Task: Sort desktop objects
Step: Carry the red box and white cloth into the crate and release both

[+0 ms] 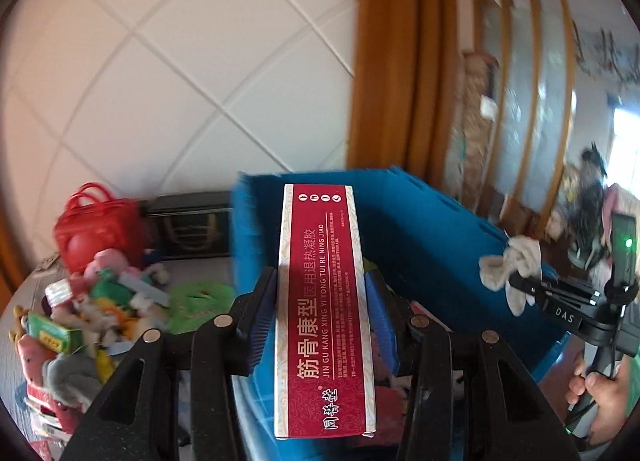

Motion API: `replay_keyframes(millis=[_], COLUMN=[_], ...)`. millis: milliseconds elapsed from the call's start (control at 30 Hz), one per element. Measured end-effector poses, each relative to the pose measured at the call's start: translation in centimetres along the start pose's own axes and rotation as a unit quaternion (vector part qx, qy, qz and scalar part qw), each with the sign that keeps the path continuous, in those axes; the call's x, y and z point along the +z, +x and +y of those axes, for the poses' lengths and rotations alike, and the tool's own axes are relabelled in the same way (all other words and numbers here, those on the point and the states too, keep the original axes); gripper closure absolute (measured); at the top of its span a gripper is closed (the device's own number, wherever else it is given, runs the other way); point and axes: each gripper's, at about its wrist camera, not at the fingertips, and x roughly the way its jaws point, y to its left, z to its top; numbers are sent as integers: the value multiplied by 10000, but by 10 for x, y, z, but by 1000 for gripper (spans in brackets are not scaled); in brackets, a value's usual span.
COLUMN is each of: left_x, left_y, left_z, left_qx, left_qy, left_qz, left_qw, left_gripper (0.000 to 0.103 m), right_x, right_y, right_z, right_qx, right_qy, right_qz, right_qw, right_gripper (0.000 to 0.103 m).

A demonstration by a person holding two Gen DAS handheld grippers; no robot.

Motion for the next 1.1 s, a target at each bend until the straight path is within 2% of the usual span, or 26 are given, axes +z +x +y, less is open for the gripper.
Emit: replay_keyframes(millis=[133,300,500,667,800,867,933,1000,1100], left_x=[-8,-16,-21,-22,-22,-22,-21,-20,-21], left_y=[33,52,61,61,62,63,63,62,61], left_z=[-44,-74,-84,-86,-86,-85,-84,-82,-83], left_qx=[-58,25,185,327,346,339,292,275,252], left_qy=[230,455,510,521,567,527,471,431,458], left_qz=[369,652,830,863,895,919,942,900,859], left_qw=[9990,9968,9951,9944,9938,9938,9940,9946,9949], left_gripper=[59,59,59,59,59,56,47,40,37], right_x=[-5,-7,-12,-13,-12,-12,-10,-9,-9], right_y=[2,16,31,32,34,34,33,31,29], right_z=[-31,-43,-42,-41,-42,-41,-41,-38,-33], right_qx=[-8,-63,-5,-190,-187,-202,-223,-250,-382], right_qy=[40,-126,-319,-455,-486,-512,-529,-579,-681], right_qz=[100,347,626,697,703,730,714,660,603], right_qw=[9999,9993,9975,9964,9962,9958,9958,9958,9951], right_gripper=[82,82,79,79,74,70,50,35,28])
